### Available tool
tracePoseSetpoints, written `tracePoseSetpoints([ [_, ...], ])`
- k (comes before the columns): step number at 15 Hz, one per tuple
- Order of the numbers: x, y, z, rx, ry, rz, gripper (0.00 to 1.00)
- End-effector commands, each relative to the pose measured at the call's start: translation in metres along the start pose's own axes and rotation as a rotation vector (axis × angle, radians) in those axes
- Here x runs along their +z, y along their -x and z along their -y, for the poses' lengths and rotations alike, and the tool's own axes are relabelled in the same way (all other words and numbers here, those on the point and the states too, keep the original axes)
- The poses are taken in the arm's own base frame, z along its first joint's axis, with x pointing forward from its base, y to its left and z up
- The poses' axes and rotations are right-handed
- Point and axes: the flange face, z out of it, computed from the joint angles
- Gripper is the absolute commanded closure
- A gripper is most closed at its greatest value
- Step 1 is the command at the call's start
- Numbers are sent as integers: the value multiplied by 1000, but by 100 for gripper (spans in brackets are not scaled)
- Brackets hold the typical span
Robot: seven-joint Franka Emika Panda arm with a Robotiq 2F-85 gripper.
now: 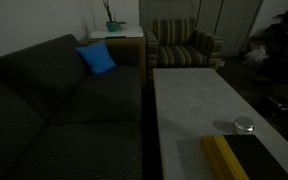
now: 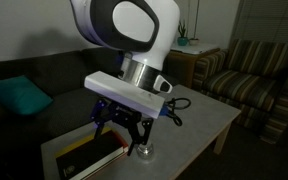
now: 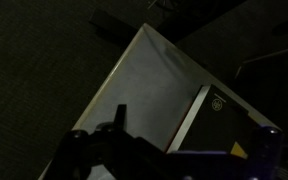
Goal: Open the cover of the black book
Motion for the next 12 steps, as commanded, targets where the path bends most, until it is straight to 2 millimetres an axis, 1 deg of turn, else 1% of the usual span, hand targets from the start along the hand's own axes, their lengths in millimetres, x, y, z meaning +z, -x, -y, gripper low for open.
tracePoseSetpoints([
  [1, -2, -5, -3, -7, 2, 3, 0],
  [3, 0, -11, -6, -10, -7, -1, 0],
  [6, 12, -24, -13, -24, -12, -2, 0],
  [10, 48, -43, -31, -68, -54, 17, 0],
  [11, 57, -47, -36, -89, -71, 22, 0],
  [12, 67, -51, -40, -149, -92, 18, 0],
])
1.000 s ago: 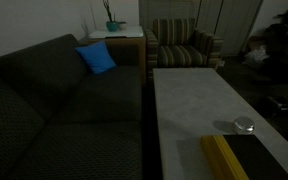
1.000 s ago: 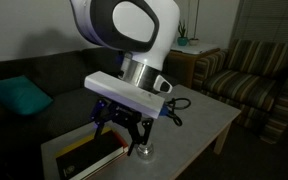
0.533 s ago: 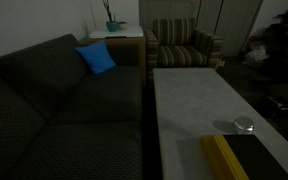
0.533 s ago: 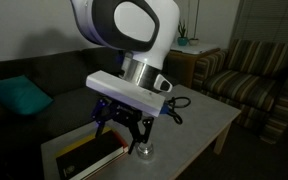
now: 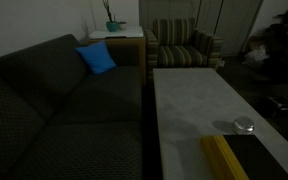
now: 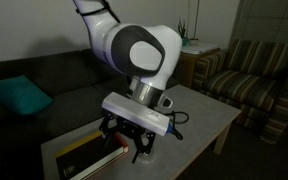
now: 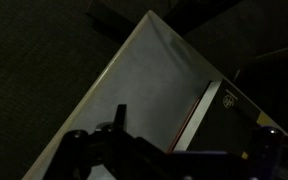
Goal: Open the cover of the black book
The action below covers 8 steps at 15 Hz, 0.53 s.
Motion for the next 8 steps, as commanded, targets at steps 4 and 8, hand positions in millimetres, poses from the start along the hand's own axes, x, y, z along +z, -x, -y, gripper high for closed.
tracePoseSetpoints([
  [4, 29, -12, -18, -72, -40, 0, 0],
  [8, 26, -19, -17, -62, -27, 6, 0],
])
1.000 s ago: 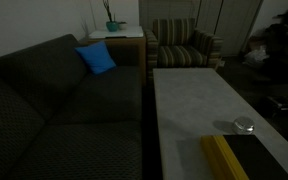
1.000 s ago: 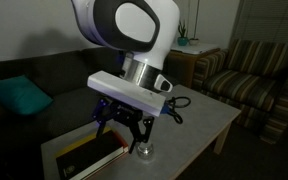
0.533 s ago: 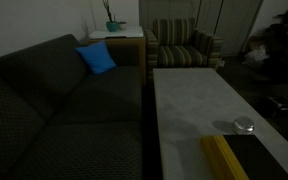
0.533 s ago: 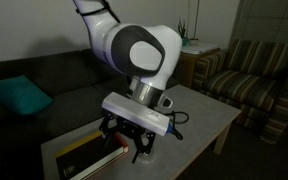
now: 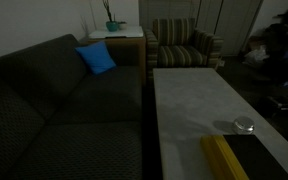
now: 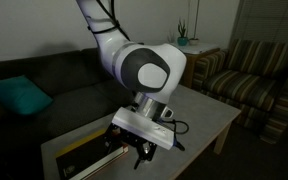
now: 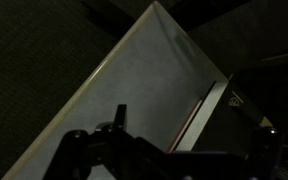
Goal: Open the cover of the black book
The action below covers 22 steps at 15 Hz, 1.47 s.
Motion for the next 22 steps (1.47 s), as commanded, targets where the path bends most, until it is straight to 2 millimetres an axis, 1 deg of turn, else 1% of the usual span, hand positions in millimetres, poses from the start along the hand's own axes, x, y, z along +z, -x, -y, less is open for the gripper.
tracePoseSetpoints([
  [1, 1, -13, 4, 34, 16, 21, 0],
  [4, 16, -40, 8, 86, 43, 14, 0],
  [7, 36, -67, 13, 127, 72, -24, 0],
  [9, 53, -78, 13, 182, 96, -27, 0],
  [10, 62, -80, 13, 183, 80, 0, 0],
  [11, 50, -75, 20, 163, 72, -12, 0],
  [13, 64, -80, 18, 175, 68, 1, 0],
  [15, 66, -81, 16, 177, 69, 0, 0],
  [16, 65, -86, 16, 213, 120, -8, 0],
  [18, 70, -94, 17, 240, 170, -38, 0],
  [20, 77, -101, 17, 275, 221, -78, 0],
  [22, 83, -104, 15, 334, 255, -124, 0],
])
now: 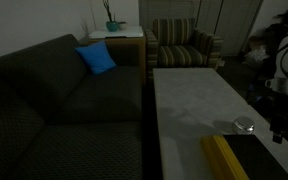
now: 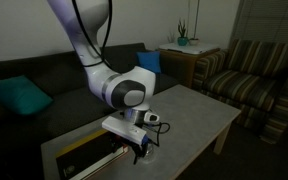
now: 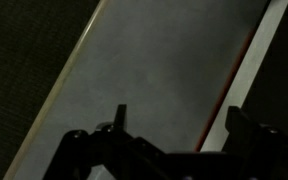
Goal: Open the cover of the black book
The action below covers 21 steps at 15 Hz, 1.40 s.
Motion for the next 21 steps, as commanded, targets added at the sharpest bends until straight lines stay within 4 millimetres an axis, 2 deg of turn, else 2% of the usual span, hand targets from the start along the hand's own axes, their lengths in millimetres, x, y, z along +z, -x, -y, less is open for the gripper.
tracePoseSetpoints([
  [1, 18, -2, 0, 89, 70, -67, 0],
  [5, 34, 12, -11, 210, 93, -102, 0],
  [8, 43, 20, -15, 225, 77, -148, 0],
  [9, 44, 21, -17, 222, 72, -164, 3],
  [10, 46, 22, -18, 221, 70, -179, 11],
  [11, 47, 23, -20, 217, 65, -196, 28],
  [12, 46, 24, -21, 216, 59, -211, 31],
  [21, 44, 24, -19, 149, -39, -279, 95],
])
